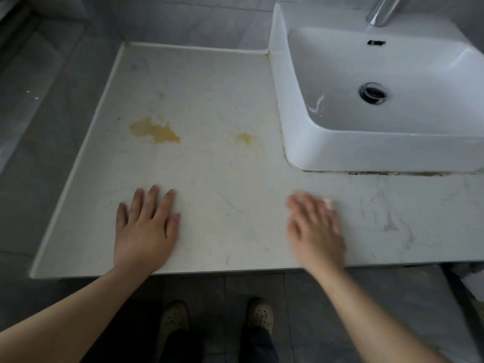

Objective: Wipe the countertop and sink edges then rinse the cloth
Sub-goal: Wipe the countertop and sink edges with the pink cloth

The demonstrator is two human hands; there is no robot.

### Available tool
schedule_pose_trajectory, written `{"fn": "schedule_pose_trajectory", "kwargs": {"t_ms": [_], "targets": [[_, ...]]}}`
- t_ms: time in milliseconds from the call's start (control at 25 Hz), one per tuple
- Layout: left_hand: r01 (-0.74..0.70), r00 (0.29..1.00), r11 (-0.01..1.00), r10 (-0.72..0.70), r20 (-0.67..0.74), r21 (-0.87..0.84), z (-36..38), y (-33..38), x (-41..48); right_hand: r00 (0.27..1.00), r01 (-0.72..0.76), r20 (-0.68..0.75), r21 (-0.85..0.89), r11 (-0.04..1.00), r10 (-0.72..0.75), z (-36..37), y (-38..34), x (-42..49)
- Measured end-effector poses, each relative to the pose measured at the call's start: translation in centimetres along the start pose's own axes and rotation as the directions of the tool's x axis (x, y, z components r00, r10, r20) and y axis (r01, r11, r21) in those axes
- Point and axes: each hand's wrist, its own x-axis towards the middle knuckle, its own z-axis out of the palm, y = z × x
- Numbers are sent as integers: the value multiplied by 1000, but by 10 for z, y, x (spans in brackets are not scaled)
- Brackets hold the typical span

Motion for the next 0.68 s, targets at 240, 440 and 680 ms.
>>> {"fn": "schedule_pose_trajectory", "kwargs": {"t_ms": [240, 440, 680], "targets": [[-14, 999, 999, 12, -52, -31, 1, -1, 1, 991, 130, -36, 86, 988, -128, 15, -125, -24], [-48, 991, 996, 38, -126, -81, 1, -4, -3, 918, 393, 22, 68, 917, -395, 17, -121, 1], [4, 990, 999, -11, -141, -50, 2, -44, -26, 985, 170, -37, 84, 982, -167, 10, -120, 0]]}}
